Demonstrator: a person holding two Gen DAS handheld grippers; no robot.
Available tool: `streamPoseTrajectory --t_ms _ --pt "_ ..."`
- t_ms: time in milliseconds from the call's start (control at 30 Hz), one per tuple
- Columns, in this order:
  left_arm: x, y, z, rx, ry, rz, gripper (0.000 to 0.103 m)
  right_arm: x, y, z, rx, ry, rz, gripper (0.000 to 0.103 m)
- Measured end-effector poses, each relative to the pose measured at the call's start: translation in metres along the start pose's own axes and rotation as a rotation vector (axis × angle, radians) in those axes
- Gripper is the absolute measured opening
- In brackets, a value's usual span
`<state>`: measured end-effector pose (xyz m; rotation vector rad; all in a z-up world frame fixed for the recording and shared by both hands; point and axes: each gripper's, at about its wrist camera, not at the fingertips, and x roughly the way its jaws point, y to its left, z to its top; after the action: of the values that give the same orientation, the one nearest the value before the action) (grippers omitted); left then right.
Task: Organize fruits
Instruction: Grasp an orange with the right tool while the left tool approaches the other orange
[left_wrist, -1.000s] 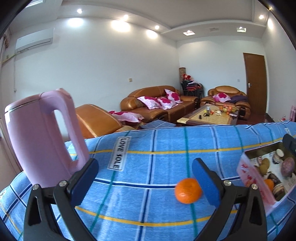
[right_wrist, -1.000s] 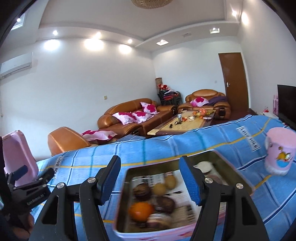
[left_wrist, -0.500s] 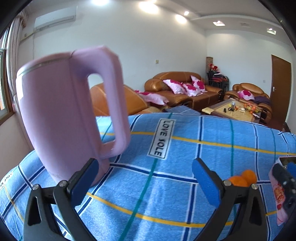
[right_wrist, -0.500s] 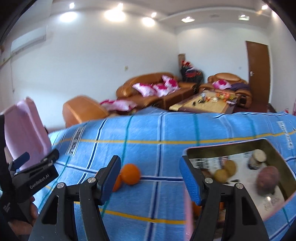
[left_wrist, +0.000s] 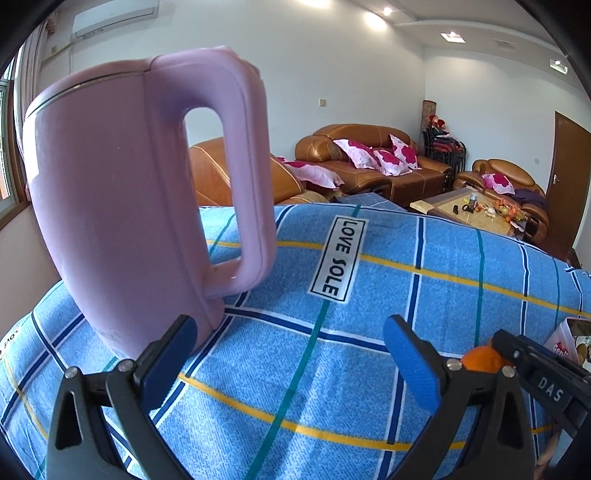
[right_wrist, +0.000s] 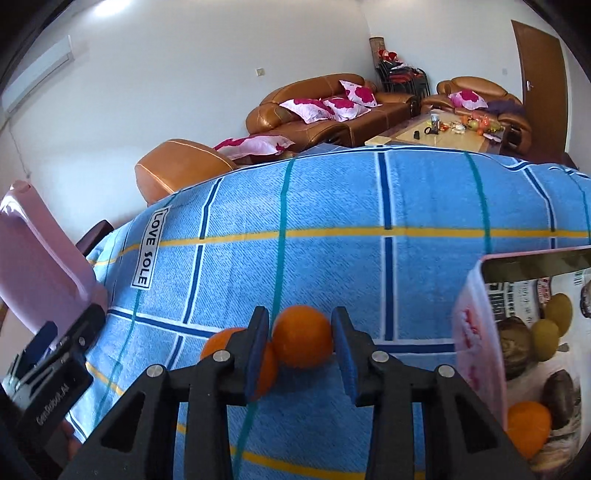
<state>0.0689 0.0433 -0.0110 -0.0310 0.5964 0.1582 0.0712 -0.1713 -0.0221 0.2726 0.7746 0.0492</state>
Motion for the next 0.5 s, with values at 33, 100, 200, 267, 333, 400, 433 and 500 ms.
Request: streamPoseTrajectory --t_ms 33,100,200,267,333,400,433,500 --pt "0.000 0.001 0.001 -0.003 0.001 -0.001 0.103 0.002 0.000 0.000 0.010 0.006 -0.006 0.038" --pt "0.001 0.003 0.002 -0.012 0.001 -0.004 0.103 0.007 -0.002 0.002 0.041 0.014 -0.002 0.038" --pt "0.004 0.007 0.003 -0.020 0.011 -0.011 0.103 0.012 -0.010 0.003 0.114 0.031 0.032 0.038" --pt "0.004 0.008 0.004 -0.026 0.016 -0.016 0.103 0.014 -0.015 0.003 0.150 0.040 0.053 0.038" --pt "0.006 0.009 0.005 -0.031 0.019 -0.020 0.103 0.015 -0.020 0.002 0.195 0.052 0.079 0.038" --pt "0.006 0.011 0.006 -0.034 0.018 -0.022 0.103 0.013 -0.018 0.001 0.196 0.065 0.088 0.038" --pt "0.005 0.011 0.007 -0.037 0.016 -0.024 0.103 0.012 -0.017 0.000 0.201 0.075 0.099 0.038" --pt "0.005 0.013 0.007 -0.040 0.016 -0.028 0.103 0.012 -0.016 -0.005 0.228 0.090 0.139 0.038"
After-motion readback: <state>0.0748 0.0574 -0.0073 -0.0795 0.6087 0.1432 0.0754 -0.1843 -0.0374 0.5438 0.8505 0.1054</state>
